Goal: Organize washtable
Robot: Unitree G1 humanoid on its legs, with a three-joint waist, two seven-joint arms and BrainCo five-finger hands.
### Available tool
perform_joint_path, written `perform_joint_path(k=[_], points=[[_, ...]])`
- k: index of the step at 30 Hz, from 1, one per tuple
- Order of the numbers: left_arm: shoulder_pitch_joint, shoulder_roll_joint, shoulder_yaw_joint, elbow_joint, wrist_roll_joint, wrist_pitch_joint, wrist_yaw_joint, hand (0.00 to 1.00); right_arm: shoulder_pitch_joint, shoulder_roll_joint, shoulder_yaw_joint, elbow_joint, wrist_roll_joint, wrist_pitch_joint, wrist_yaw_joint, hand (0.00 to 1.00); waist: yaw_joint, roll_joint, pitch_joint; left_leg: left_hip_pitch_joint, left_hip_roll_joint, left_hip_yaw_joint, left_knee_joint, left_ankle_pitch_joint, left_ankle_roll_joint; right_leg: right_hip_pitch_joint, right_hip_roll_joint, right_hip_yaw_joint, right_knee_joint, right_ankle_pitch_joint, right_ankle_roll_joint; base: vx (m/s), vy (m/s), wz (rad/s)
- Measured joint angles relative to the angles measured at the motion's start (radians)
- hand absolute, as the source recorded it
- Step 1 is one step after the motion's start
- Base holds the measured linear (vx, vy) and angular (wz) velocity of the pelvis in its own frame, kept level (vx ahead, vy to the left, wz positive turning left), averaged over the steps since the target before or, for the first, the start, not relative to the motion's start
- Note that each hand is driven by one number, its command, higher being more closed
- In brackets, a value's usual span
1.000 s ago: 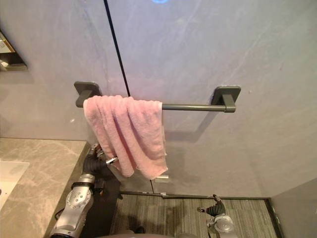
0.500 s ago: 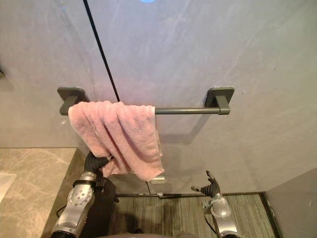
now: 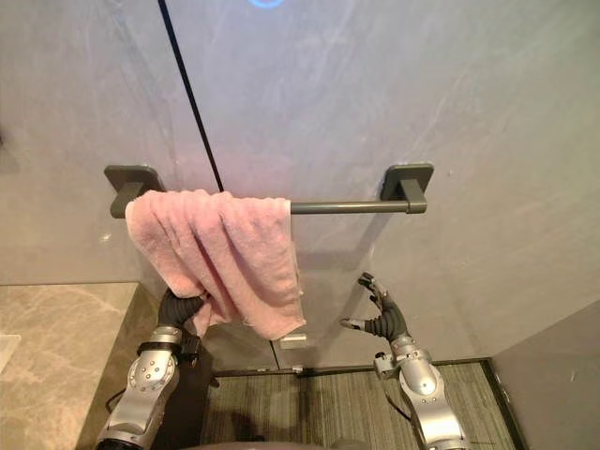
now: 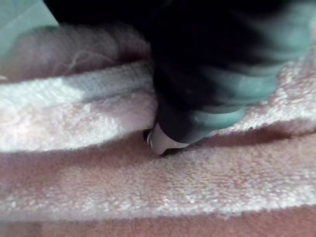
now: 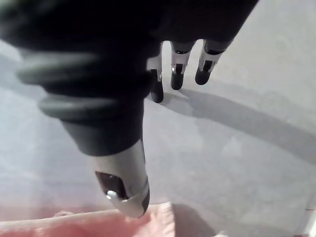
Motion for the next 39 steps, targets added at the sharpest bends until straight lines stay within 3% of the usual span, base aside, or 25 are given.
perform_joint_path(k=[6, 14, 21, 30, 31, 34, 39], points=[[0.0, -0.001, 0.0, -0.022, 0.0, -0.001, 0.0, 1.0, -0.007, -0.059, 0.058, -0.094, 0.111, -0.021, 0.042, 0.0, 0.001, -0.002, -0.001, -0.003, -0.001, 0.007, 0.001, 0.0, 0.001, -0.015, 0.0, 0.008, 0.016, -0.004, 0.002, -0.03, -0.006, -0.04], [-0.001, -0.003, -0.025, -0.022, -0.001, -0.005, -0.001, 1.0, -0.103, -0.112, 0.17, -0.096, 0.214, -0.02, 0.105, 0.0, 0.004, -0.004, -0.002, -0.005, -0.002, 0.003, 0.002, 0.0, 0.001, -0.014, -0.001, 0.005, 0.017, -0.004, 0.002, -0.01, -0.006, 0.01], [-0.001, -0.005, -0.052, -0.019, -0.005, -0.006, -0.001, 1.0, -0.181, -0.104, 0.281, -0.057, 0.273, -0.019, 0.126, 0.0, 0.011, -0.005, -0.008, -0.02, -0.003, -0.014, 0.008, 0.003, 0.003, -0.012, -0.004, -0.01, 0.018, -0.004, 0.002, -0.01, -0.017, 0.07], [-0.001, -0.014, -0.071, -0.004, -0.024, -0.007, -0.003, 1.0, -0.253, -0.028, 0.357, 0.047, 0.333, 0.002, 0.147, 0.0, 0.029, -0.009, -0.012, -0.028, -0.004, -0.033, 0.003, 0.015, 0.006, -0.013, -0.007, -0.028, 0.02, -0.004, 0.002, -0.02, -0.015, 0.06], [-0.001, -0.014, -0.071, -0.004, -0.028, -0.007, -0.003, 1.0, -0.256, -0.024, 0.358, 0.053, 0.333, 0.002, 0.146, 1.0, 0.029, -0.011, -0.013, -0.029, -0.004, -0.035, 0.003, 0.016, 0.006, -0.013, -0.007, -0.029, 0.02, -0.004, 0.002, -0.03, -0.018, 0.07], [0.0, -0.014, -0.074, 0.011, -0.042, -0.01, -0.004, 1.0, -0.267, -0.01, 0.391, 0.082, 0.332, 0.004, 0.145, 1.0, 0.029, -0.025, -0.024, -0.031, -0.004, -0.046, -0.008, 0.025, 0.004, -0.014, -0.007, -0.041, 0.02, -0.004, 0.001, -0.03, -0.025, 0.1], [0.0, -0.015, -0.074, 0.011, -0.042, -0.016, -0.006, 1.0, -0.275, 0.015, 0.392, 0.085, 0.332, 0.005, 0.146, 1.0, 0.031, -0.028, -0.026, -0.036, -0.004, -0.053, -0.009, 0.028, 0.004, -0.015, -0.008, -0.047, 0.02, -0.004, 0.001, -0.02, -0.015, 0.04]])
